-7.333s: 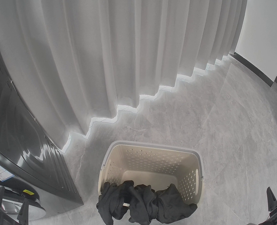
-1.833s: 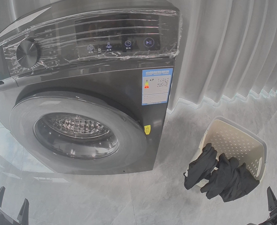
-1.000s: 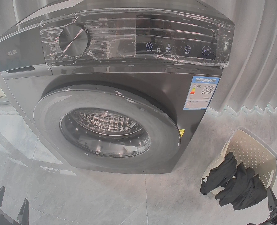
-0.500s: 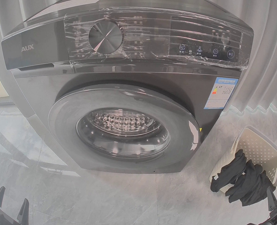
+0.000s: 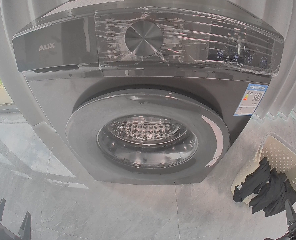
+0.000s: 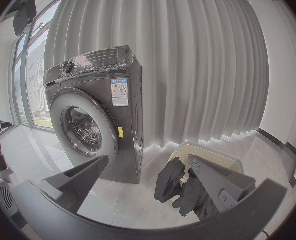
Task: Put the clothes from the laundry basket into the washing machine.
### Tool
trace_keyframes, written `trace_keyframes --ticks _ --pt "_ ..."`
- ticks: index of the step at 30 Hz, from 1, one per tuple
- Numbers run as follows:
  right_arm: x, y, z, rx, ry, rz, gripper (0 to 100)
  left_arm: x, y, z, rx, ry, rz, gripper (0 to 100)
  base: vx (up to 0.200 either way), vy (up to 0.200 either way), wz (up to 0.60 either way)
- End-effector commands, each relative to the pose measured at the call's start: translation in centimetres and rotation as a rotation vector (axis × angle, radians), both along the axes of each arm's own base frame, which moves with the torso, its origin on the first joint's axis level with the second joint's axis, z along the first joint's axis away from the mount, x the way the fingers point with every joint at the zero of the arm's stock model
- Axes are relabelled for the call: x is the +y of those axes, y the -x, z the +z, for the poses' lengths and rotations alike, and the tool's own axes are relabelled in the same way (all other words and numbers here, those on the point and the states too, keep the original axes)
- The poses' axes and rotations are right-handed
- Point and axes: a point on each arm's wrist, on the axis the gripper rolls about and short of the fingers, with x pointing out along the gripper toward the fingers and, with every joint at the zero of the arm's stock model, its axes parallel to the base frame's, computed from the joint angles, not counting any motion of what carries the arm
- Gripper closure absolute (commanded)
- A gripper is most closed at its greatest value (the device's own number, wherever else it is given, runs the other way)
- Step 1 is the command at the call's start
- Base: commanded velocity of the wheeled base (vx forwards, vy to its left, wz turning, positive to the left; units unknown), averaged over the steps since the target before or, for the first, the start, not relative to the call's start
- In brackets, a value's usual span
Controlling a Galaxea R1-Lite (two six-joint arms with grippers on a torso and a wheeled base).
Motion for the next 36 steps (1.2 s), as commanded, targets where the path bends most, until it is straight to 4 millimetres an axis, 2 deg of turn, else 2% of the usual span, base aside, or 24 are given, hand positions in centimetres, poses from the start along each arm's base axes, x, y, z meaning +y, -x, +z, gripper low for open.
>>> trace_keyframes --ticks 1,5,22,31,36 --pt "0.00 -0.10 -0.50 0.013 0.000 0.002 0 0.00 0.00 -0.53 0.000 0.000 0.000 0 0.000 0.000 0.00" --pt "0.00 -0.10 -0.50 0.013 0.000 0.002 0 0.00 0.00 -0.53 0.000 0.000 0.000 0 0.000 0.000 -0.45" --pt "0.00 -0.10 -0.50 0.013 0.000 0.002 0 0.00 0.00 -0.53 0.000 0.002 0.000 0 0.000 0.000 0.00" --pt "0.00 -0.10 -0.50 0.013 0.000 0.002 0 0.00 0.00 -0.53 0.000 0.002 0.000 0 -0.200 0.000 0.00" --pt "0.00 -0.10 -0.50 0.013 0.000 0.002 0 0.00 0.00 -0.53 0.000 0.003 0.000 0 0.000 0.000 0.00"
